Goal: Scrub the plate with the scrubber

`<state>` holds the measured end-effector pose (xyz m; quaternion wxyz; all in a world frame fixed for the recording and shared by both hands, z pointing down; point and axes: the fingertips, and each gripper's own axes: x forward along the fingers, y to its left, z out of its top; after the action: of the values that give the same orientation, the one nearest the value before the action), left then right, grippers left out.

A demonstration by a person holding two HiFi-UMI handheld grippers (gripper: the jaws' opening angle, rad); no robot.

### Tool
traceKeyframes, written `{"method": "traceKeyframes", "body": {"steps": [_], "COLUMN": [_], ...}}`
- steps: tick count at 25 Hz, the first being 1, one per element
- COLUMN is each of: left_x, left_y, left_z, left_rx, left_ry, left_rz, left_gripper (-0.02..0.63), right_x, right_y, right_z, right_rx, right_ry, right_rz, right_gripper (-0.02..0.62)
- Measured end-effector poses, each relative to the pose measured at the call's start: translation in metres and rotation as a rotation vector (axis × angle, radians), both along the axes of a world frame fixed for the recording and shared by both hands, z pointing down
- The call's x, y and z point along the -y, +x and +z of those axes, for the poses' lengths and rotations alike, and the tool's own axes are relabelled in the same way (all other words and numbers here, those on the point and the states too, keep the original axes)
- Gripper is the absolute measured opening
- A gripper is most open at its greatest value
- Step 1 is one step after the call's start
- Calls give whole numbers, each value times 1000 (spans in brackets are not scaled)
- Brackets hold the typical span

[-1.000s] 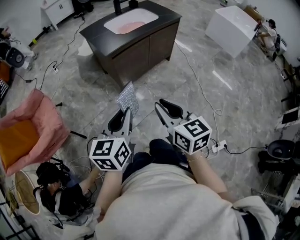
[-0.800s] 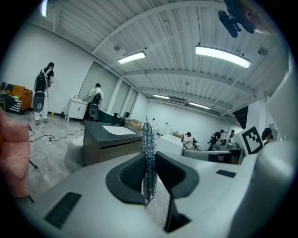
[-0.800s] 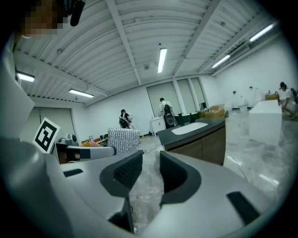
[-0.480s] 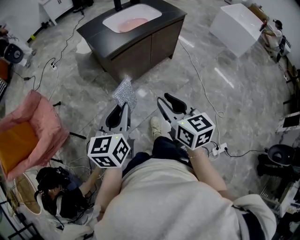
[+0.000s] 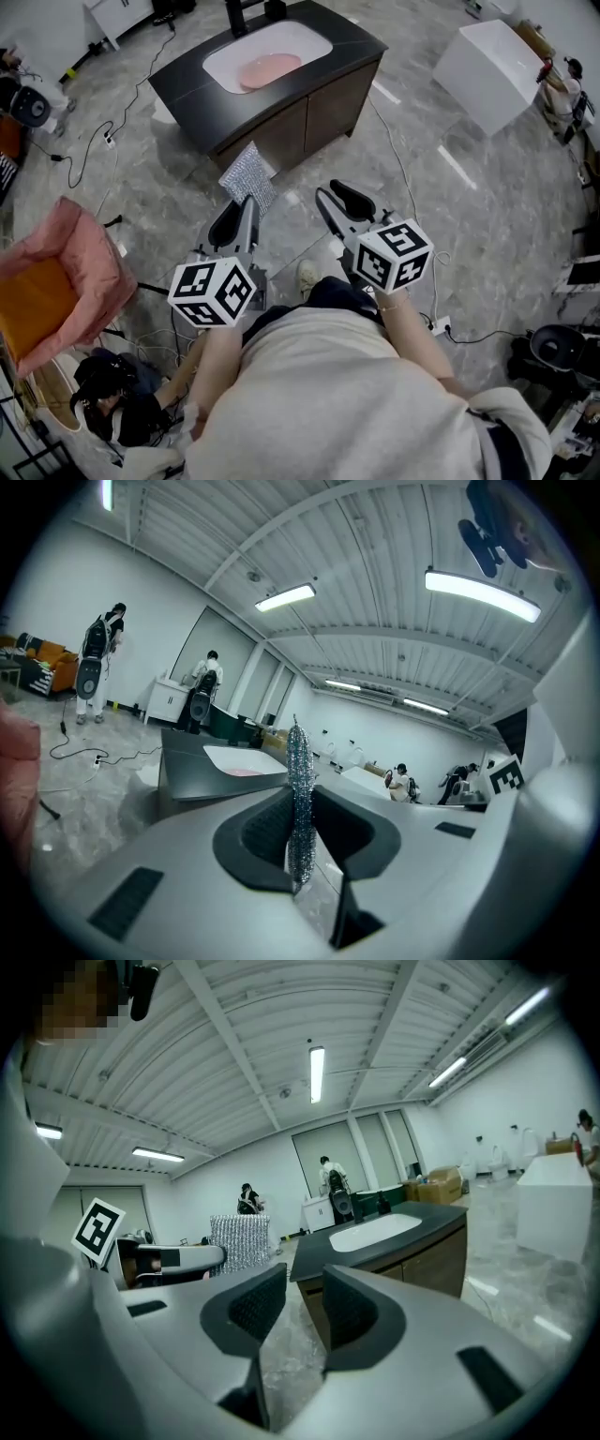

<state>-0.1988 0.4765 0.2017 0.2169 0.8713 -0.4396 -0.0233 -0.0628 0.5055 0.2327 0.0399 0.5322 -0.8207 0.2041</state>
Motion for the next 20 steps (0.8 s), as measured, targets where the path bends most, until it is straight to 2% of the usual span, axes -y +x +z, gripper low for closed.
{"method": "traceKeyframes", "body": {"steps": [6, 12, 16, 20], "left_x": [57, 82, 98, 121], "left_y": [30, 49, 62, 73], "left_z": [0, 7, 13, 22], "left_rx": [-29, -27, -14, -6], "left_ry": [-3, -34, -51, -67], "left_rz": [-35, -41, -23, -6], "left_gripper": [77, 77, 77, 77], "right_x": [61, 97, 109, 127], "right_y": [38, 69, 79, 77], "right_z": [-7, -11, -4, 12], "right_rx": [-8, 1, 27, 40], "right_ry": [28, 26, 9, -32], "right_rz": [-17, -4, 16, -5], "right_gripper": [114, 114, 114, 114]}}
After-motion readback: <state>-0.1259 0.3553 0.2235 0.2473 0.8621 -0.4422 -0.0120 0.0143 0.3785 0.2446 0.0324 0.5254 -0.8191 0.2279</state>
